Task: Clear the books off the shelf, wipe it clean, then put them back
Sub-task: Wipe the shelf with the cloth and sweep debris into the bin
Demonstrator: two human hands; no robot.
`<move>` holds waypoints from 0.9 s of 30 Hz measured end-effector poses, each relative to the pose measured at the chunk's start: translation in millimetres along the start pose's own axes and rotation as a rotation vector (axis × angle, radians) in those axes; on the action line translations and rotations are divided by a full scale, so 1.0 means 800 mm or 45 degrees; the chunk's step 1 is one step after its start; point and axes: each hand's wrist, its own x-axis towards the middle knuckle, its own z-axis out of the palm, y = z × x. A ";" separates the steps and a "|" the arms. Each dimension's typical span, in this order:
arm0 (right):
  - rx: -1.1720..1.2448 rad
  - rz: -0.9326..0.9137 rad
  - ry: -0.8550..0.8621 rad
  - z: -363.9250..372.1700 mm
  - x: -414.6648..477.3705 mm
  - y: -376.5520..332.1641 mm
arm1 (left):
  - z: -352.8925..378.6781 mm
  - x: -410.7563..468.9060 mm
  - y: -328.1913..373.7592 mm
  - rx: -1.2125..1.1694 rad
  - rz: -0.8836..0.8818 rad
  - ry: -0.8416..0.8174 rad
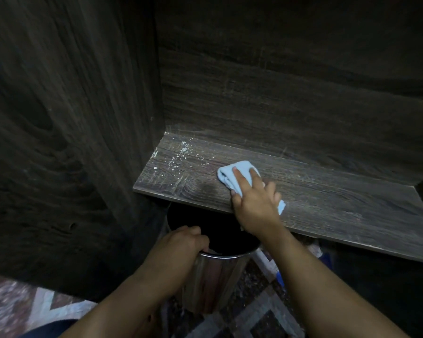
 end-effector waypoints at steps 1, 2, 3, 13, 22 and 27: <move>0.005 -0.050 -0.020 0.000 -0.001 -0.004 | 0.000 0.000 -0.001 0.013 -0.008 -0.010; 0.035 -0.109 -0.040 -0.001 -0.001 -0.006 | 0.000 0.000 -0.002 0.027 -0.017 -0.024; 0.106 -0.167 -0.059 0.000 0.000 -0.006 | 0.000 0.000 -0.003 0.037 -0.027 -0.032; 0.189 0.278 0.104 -0.018 0.027 0.034 | -0.008 -0.011 -0.013 -0.033 -0.077 0.002; 0.114 -0.136 -0.074 -0.002 0.039 -0.001 | -0.016 -0.013 -0.021 0.019 -0.116 0.005; 0.213 -0.321 -0.052 0.003 0.016 -0.010 | -0.006 -0.019 -0.032 0.150 -0.086 0.094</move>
